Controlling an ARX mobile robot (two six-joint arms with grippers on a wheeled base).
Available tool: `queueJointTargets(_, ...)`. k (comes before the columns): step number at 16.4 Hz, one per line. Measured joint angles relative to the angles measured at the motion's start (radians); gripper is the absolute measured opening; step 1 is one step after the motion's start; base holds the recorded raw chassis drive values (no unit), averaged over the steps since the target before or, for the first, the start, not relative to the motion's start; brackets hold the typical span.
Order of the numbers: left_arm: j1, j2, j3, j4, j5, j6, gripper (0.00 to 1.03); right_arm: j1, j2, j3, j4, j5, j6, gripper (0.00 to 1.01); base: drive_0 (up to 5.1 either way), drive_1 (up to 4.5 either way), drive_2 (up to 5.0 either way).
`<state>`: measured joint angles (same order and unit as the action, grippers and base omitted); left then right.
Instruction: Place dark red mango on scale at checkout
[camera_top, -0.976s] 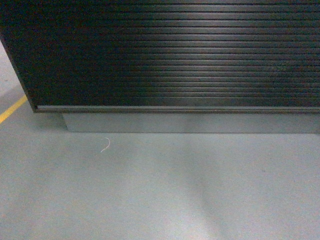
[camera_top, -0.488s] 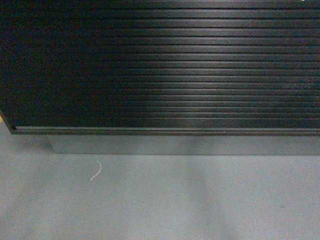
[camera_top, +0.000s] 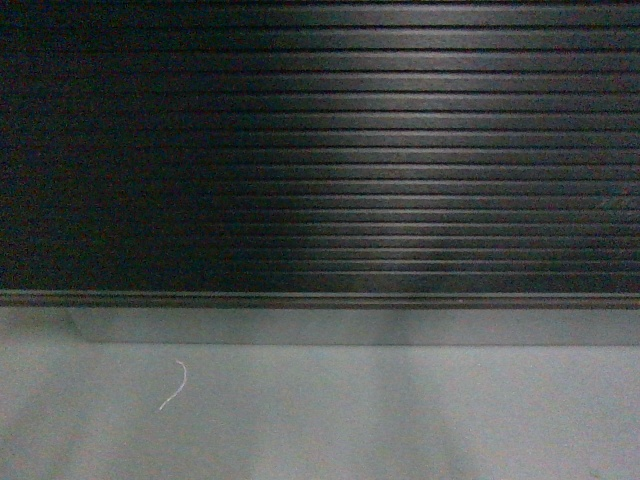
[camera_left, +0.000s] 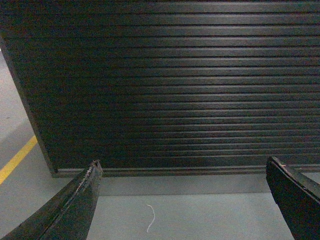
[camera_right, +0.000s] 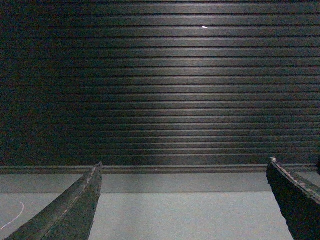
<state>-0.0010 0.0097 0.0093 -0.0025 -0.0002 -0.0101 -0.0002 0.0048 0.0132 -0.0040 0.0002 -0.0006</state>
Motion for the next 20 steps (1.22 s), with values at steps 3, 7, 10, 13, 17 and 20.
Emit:
queueJointTargets(3,0.0,0.0,0.0,0.0,0.0,0.0,0.98,0.0,0.0,0.0,0.002,0.0,0.0,0.98,0.0,3.2,-3.2)
queueJointTargets(7,0.0,0.0,0.0,0.0,0.0,0.0,0.98,0.0,0.0,0.0,0.0,0.0,0.0,0.98,0.0,3.22,-3.2)
queueJointTargets(10,0.0,0.0,0.0,0.0,0.0,0.0,0.98,0.0,0.0,0.0,0.001,0.0,0.0,0.98,0.1,3.28,-3.1)
queueJointTargets(13,0.0,0.0,0.0,-0.002,0.0,0.0,0.98,0.0,0.0,0.0,0.001,0.0,0.0,0.98,0.0,3.24,-3.1)
queueJointTargets(17,0.0,0.0,0.0,0.0,0.0,0.0,0.98,0.0,0.0,0.0,0.0,0.0,0.0,0.98,0.1,3.22,-3.0)
queueJointTargets(20,0.0,0.0,0.0,-0.001,0.0,0.0,0.98,0.0,0.0,0.0,0.0,0.0,0.0,0.98,0.0,0.72,-0.7)
